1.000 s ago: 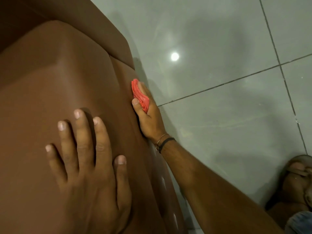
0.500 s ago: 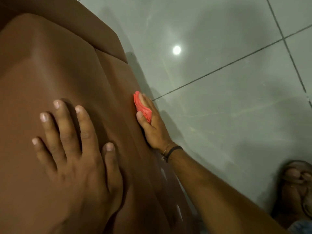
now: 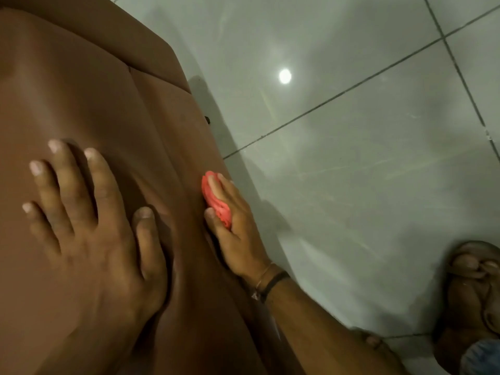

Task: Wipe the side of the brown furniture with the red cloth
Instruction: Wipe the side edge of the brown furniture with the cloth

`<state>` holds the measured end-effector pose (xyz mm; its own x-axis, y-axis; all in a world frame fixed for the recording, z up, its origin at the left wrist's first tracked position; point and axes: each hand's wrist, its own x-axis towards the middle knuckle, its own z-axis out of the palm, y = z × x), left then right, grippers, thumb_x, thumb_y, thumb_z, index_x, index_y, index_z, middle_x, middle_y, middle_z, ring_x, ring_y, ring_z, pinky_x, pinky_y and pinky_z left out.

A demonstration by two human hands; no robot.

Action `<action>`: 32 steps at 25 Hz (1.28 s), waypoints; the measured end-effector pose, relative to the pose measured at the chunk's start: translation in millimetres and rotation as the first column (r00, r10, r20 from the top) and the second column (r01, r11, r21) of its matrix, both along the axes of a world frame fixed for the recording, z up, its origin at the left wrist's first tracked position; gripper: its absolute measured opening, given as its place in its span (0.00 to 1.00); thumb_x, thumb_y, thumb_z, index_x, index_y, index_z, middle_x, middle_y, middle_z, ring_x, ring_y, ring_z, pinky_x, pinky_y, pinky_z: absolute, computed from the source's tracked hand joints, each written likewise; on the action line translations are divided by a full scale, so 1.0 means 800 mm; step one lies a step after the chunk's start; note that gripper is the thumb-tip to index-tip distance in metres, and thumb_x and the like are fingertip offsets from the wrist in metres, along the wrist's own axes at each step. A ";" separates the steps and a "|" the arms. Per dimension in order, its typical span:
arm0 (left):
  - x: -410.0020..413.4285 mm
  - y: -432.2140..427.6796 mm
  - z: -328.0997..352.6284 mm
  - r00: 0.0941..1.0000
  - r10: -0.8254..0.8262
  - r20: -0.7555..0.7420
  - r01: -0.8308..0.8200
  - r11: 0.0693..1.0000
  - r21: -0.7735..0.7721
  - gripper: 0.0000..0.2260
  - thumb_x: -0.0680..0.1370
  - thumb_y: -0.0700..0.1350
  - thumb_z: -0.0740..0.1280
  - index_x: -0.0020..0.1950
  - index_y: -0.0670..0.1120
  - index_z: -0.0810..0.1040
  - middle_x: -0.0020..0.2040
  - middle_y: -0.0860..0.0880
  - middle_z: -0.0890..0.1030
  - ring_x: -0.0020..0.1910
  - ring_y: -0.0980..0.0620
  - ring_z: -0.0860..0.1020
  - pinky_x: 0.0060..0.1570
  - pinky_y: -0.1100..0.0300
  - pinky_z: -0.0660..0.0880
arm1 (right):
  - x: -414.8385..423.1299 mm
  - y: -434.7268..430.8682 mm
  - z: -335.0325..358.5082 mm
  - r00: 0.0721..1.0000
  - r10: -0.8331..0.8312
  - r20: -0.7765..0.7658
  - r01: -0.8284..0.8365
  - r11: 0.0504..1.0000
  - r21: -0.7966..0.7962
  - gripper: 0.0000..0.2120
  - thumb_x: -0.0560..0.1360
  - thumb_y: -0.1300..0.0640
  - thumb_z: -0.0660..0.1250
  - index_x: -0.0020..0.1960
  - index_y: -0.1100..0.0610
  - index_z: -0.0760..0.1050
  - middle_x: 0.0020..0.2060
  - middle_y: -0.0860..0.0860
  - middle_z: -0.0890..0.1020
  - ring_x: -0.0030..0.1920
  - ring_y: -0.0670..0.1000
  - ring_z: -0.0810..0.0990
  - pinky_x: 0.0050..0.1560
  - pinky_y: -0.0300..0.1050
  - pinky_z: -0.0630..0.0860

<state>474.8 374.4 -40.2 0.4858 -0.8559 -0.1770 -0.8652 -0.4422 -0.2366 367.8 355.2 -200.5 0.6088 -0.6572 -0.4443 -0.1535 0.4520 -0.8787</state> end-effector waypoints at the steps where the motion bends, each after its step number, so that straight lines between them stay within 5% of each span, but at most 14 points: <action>1: 0.000 0.002 -0.001 0.999 0.027 -0.034 -0.026 1.000 0.008 0.37 0.86 0.59 0.48 0.89 0.39 0.49 0.90 0.41 0.40 0.90 0.35 0.42 0.84 0.28 0.50 | 0.013 -0.013 0.003 1.000 0.011 0.015 -0.009 0.997 -0.082 0.35 0.85 0.30 0.54 0.88 0.40 0.55 0.90 0.44 0.58 0.91 0.49 0.52 0.92 0.57 0.49; 4: -0.006 0.001 -0.003 0.998 0.052 -0.028 -0.054 0.996 -0.076 0.35 0.86 0.56 0.48 0.91 0.45 0.47 0.91 0.39 0.45 0.90 0.35 0.49 0.85 0.32 0.54 | 0.045 -0.040 -0.011 0.998 -0.010 0.060 0.018 0.992 -0.128 0.32 0.87 0.37 0.57 0.88 0.43 0.58 0.90 0.48 0.61 0.91 0.53 0.55 0.91 0.58 0.51; 8: -0.023 -0.002 0.003 0.999 0.030 0.015 -0.027 0.989 -0.146 0.34 0.84 0.50 0.57 0.90 0.42 0.53 0.91 0.39 0.50 0.89 0.34 0.50 0.85 0.31 0.52 | 0.002 -0.014 -0.035 0.997 -0.073 0.029 0.068 0.989 0.131 0.28 0.90 0.53 0.61 0.89 0.53 0.60 0.89 0.51 0.63 0.90 0.51 0.58 0.92 0.58 0.54; 13: -0.021 -0.002 0.001 0.999 0.022 0.037 -0.018 0.994 -0.111 0.35 0.84 0.51 0.55 0.90 0.41 0.52 0.90 0.37 0.48 0.90 0.34 0.48 0.85 0.31 0.52 | 0.056 -0.059 0.002 0.999 -0.008 0.044 0.011 0.996 -0.084 0.35 0.84 0.36 0.57 0.88 0.44 0.60 0.90 0.47 0.61 0.91 0.51 0.55 0.91 0.60 0.54; 15: -0.018 -0.001 -0.003 0.998 0.020 0.066 -0.012 0.992 -0.124 0.35 0.84 0.51 0.55 0.90 0.42 0.52 0.90 0.38 0.49 0.90 0.35 0.49 0.85 0.31 0.51 | 0.100 -0.114 -0.007 0.999 -0.015 0.052 0.022 0.991 -0.130 0.34 0.84 0.37 0.58 0.88 0.46 0.61 0.89 0.51 0.63 0.90 0.56 0.59 0.90 0.64 0.58; 19: -0.019 -0.003 0.000 0.999 0.024 0.049 -0.016 0.989 -0.144 0.35 0.84 0.51 0.56 0.90 0.43 0.51 0.91 0.39 0.49 0.90 0.36 0.47 0.86 0.33 0.48 | 0.051 -0.061 -0.028 0.994 -0.103 0.037 0.096 0.981 0.170 0.28 0.90 0.51 0.61 0.88 0.53 0.61 0.89 0.53 0.65 0.89 0.55 0.63 0.90 0.61 0.60; 21: -0.022 0.001 0.002 0.999 0.031 0.032 -0.026 0.992 -0.121 0.34 0.85 0.51 0.55 0.90 0.43 0.50 0.91 0.39 0.47 0.90 0.36 0.46 0.85 0.31 0.48 | -0.006 0.006 -0.023 0.993 -0.114 -0.001 0.112 0.976 0.184 0.28 0.90 0.51 0.61 0.88 0.53 0.61 0.89 0.51 0.64 0.90 0.52 0.60 0.91 0.59 0.56; 25: -0.051 0.035 0.009 1.000 0.003 0.006 -0.002 0.998 -0.066 0.34 0.85 0.51 0.56 0.89 0.40 0.51 0.90 0.36 0.48 0.89 0.33 0.48 0.84 0.30 0.50 | -0.007 0.036 0.007 0.999 -0.042 -0.004 0.042 0.999 -0.029 0.35 0.84 0.31 0.56 0.88 0.42 0.60 0.89 0.45 0.62 0.91 0.49 0.55 0.92 0.58 0.52; 27: -0.072 0.050 0.013 1.000 0.023 -0.016 -0.023 1.000 -0.014 0.36 0.84 0.51 0.57 0.89 0.40 0.52 0.90 0.36 0.47 0.89 0.33 0.47 0.84 0.30 0.50 | -0.003 0.022 0.000 1.000 -0.010 0.006 0.011 0.995 -0.096 0.32 0.86 0.35 0.56 0.88 0.42 0.59 0.90 0.47 0.62 0.91 0.52 0.55 0.91 0.60 0.52; 30: -0.099 0.071 0.021 0.999 0.016 -0.040 -0.013 0.997 0.070 0.37 0.82 0.51 0.58 0.89 0.39 0.52 0.90 0.37 0.46 0.89 0.33 0.45 0.83 0.28 0.50 | -0.057 0.068 -0.017 0.997 -0.077 -0.011 0.078 0.996 0.048 0.28 0.89 0.50 0.62 0.88 0.52 0.62 0.89 0.51 0.64 0.90 0.52 0.58 0.91 0.60 0.55; 32: -0.106 0.083 0.019 0.999 -0.026 -0.022 0.027 0.998 0.062 0.36 0.83 0.51 0.58 0.89 0.39 0.54 0.90 0.36 0.47 0.88 0.30 0.48 0.83 0.26 0.52 | -0.098 0.121 -0.009 0.993 -0.094 -0.067 0.100 0.991 0.094 0.29 0.89 0.47 0.62 0.88 0.48 0.62 0.89 0.48 0.63 0.90 0.50 0.58 0.91 0.58 0.55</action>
